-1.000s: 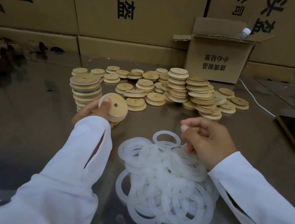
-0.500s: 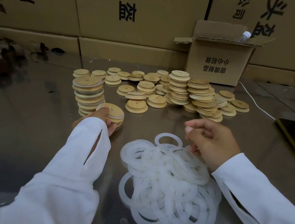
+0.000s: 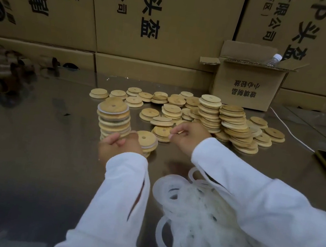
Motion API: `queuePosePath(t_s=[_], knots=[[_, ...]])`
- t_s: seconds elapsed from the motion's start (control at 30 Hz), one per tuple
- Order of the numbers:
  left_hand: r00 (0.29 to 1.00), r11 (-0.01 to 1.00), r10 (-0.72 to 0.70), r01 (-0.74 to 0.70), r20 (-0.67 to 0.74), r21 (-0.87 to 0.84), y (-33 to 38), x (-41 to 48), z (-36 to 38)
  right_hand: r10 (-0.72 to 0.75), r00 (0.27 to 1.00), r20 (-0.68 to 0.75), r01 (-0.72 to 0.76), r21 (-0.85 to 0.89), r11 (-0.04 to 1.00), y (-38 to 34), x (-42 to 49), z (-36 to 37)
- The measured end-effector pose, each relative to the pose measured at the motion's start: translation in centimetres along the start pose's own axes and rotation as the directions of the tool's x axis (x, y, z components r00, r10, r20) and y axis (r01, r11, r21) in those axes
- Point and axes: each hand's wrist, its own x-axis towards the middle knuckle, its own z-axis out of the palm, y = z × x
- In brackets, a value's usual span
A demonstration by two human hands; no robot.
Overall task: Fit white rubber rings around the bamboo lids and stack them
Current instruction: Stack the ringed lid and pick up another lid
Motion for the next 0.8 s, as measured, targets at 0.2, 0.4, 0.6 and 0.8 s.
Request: queuePosePath(t_s=[0.2,0.4,0.6,0.8], knots=[[0.986,0.998,-0.055,0.053,0.156,0.014,-0.6,-1.9,1.0,0.157,0.988,-0.007,-0.148,-0.377,0.915,-0.7,4.5,2.8],[0.957,0.969,-0.245,0.244,0.155,0.024,-0.7,-1.2,1.1,0.191,0.98,-0.05,-0.192,-0.47,0.862,-0.8,6.0,3.6],[0.965,0.976,-0.215,0.208,0.148,0.059,-0.8,-1.5,1.3,0.186,0.982,-0.03,-0.175,-0.514,0.84,-1.2,4.8,2.5],[0.965,0.979,-0.144,0.106,0.22,0.176,-0.4,-2.1,1.3,-0.023,0.989,-0.143,-0.028,-0.339,0.94,-0.2,-0.2,-2.0]])
